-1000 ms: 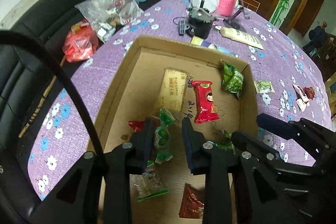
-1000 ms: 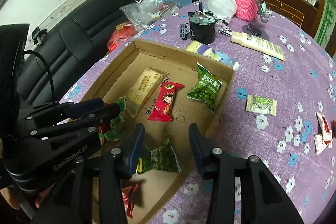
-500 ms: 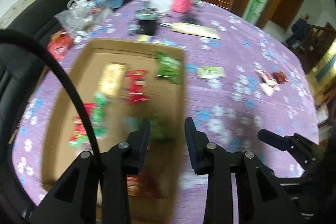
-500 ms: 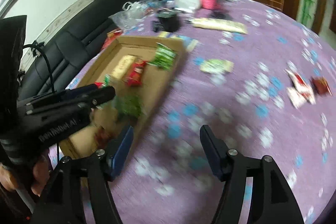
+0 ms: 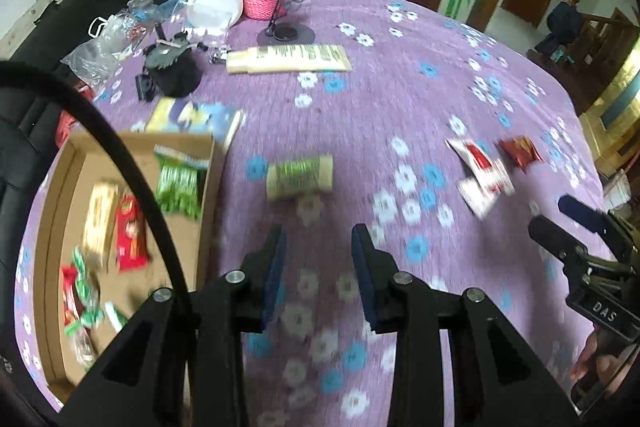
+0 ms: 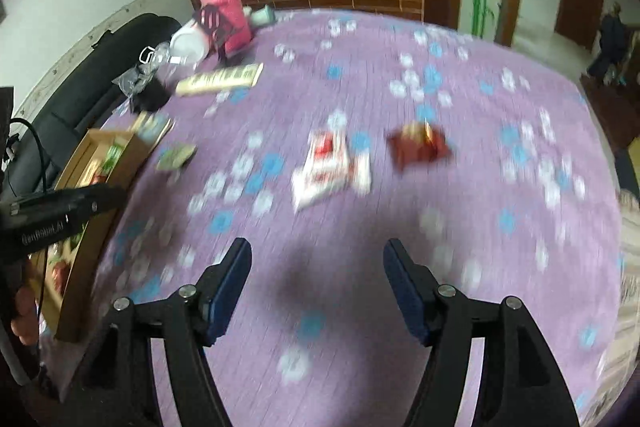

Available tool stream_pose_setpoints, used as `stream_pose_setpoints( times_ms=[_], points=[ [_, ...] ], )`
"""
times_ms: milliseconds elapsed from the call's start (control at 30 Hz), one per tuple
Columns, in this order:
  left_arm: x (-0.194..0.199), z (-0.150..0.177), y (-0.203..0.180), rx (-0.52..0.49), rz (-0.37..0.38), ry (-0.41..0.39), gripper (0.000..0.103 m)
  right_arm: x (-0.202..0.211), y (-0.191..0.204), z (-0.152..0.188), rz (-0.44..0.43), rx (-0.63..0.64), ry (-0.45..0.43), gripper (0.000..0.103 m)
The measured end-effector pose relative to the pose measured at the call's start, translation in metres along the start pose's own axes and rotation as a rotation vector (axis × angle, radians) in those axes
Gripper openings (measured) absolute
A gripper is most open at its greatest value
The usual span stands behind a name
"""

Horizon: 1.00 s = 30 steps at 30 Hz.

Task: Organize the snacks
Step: 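Move both tools back toward the remaining packets, then grasp pale green packet with left tool while right tool closes on white red-print packet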

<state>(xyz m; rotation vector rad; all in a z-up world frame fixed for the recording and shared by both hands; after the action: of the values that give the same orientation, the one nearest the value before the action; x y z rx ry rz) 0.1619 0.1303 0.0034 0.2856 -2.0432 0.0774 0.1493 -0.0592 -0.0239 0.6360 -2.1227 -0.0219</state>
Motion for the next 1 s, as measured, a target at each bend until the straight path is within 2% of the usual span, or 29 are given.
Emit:
stream_pose_setpoints(
  times_ms=[200, 233, 367, 400, 500, 533, 600, 700, 800, 900, 1000],
  points=[
    [-0.008, -0.045, 0.015, 0.087, -0.005, 0.003, 0.035, -0.056, -0.005, -0.043, 0.022, 0.052, 0.048, 0.073],
    [-0.008, -0.051, 0.016, 0.093, 0.001, 0.004, 0.035, -0.067, -0.005, -0.044, 0.02, 0.057, 0.085, 0.073],
    [-0.011, -0.072, 0.019, 0.102, 0.022, 0.028, 0.036, -0.106, -0.01, -0.046, 0.101, 0.105, 0.195, 0.072],
    [-0.013, -0.075, 0.019, 0.107, 0.03, 0.036, 0.036, -0.11, -0.01, -0.046, 0.099, 0.108, 0.205, 0.064],
    [-0.026, -0.081, 0.012, 0.114, 0.067, 0.086, 0.038, -0.107, -0.009, -0.044, 0.083, 0.127, 0.192, 0.049],
    [-0.03, -0.082, 0.007, 0.091, 0.07, 0.1, 0.038, -0.105, -0.01, -0.042, 0.08, 0.132, 0.192, 0.043],
    [-0.039, -0.083, -0.001, 0.029, 0.063, 0.106, 0.038, -0.097, -0.015, -0.035, 0.058, 0.127, 0.193, 0.037],
    [-0.056, -0.082, -0.008, -0.086, 0.032, 0.146, 0.038, -0.082, -0.023, -0.017, 0.041, 0.131, 0.199, 0.037],
    [-0.075, -0.082, -0.003, -0.151, -0.015, 0.189, 0.038, -0.065, -0.034, -0.001, 0.034, 0.124, 0.199, 0.037],
    [-0.093, -0.073, -0.003, -0.158, 0.014, 0.26, 0.038, -0.057, -0.041, 0.006, 0.025, 0.091, 0.194, 0.037],
    [-0.101, -0.061, -0.011, -0.185, 0.033, 0.296, 0.037, -0.055, -0.043, 0.008, 0.018, 0.076, 0.193, 0.037]
  ],
)
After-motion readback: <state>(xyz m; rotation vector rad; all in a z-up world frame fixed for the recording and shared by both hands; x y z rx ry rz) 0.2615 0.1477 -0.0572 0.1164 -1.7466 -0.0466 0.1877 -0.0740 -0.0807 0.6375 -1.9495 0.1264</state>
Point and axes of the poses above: each gripper's, at about its wrist camera, not at the fingertips, and x roughly against the way its jaws point, y to its left, z to its underside, the point moved 6 cm from there along -x, roughly the way its jaws point, and after that the axes turned 8 degrees about -z, right-handed, at the moved point
